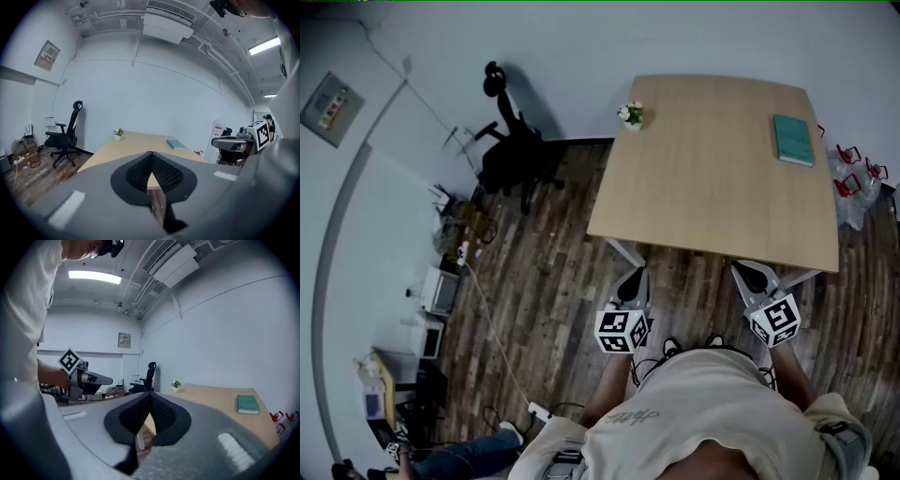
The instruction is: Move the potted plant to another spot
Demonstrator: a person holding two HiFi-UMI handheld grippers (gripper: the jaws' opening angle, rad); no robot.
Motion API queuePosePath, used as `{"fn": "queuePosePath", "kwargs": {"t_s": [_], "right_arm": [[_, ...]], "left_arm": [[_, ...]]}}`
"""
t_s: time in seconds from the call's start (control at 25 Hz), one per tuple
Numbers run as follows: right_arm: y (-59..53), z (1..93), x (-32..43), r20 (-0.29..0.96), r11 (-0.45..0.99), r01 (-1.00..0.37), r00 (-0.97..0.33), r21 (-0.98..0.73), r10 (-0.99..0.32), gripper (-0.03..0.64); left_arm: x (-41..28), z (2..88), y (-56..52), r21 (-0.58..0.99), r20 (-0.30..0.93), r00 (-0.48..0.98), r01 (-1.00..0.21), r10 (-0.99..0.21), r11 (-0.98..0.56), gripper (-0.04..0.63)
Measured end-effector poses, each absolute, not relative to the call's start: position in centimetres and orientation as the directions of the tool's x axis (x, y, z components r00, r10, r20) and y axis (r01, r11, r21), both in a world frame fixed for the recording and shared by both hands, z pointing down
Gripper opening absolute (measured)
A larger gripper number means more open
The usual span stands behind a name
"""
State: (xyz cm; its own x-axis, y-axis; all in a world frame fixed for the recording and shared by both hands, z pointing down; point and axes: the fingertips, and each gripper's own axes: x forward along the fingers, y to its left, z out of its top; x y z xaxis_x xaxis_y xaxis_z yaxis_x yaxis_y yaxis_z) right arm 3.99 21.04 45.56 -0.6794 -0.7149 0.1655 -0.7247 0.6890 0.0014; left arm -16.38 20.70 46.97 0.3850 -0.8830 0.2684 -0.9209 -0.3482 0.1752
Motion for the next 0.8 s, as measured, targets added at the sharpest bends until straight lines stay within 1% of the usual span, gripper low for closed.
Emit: {"fn": "queuePosePath", "kwargs": {"t_s": [0.16,0.4,0.52,0.64,0.8], "right_arm": [[21.3,45.7,3.8,0.163,0.698,-0.716,-0.685,0.027,-0.710,0.003],[20.8,45.0,1.6,0.125,0.715,-0.699,-0.709,0.006,-0.694,0.003],[20.8,44.3,1.1,0.105,0.725,-0.689,-0.720,0.005,-0.686,0.003],[20.5,43.9,1.5,0.076,0.705,-0.709,-0.704,-0.007,-0.707,0.003],[20.5,44.0,1.5,0.080,0.688,-0.726,-0.685,0.003,-0.724,0.003]], "left_arm": [[-16.2,45.7,20.4,0.163,0.247,0.382,-0.922,-0.890,-0.351,0.014],[-17.2,43.0,19.7,0.142,0.196,0.356,-0.932,-0.914,-0.333,0.014],[-17.6,42.5,20.1,0.112,0.192,0.345,-0.938,-0.919,-0.329,0.014],[-18.3,42.5,20.6,0.104,0.197,0.330,-0.943,-0.923,-0.315,0.014],[-19.2,43.0,21.2,0.099,0.211,0.311,-0.950,-0.927,-0.297,0.014]]}}
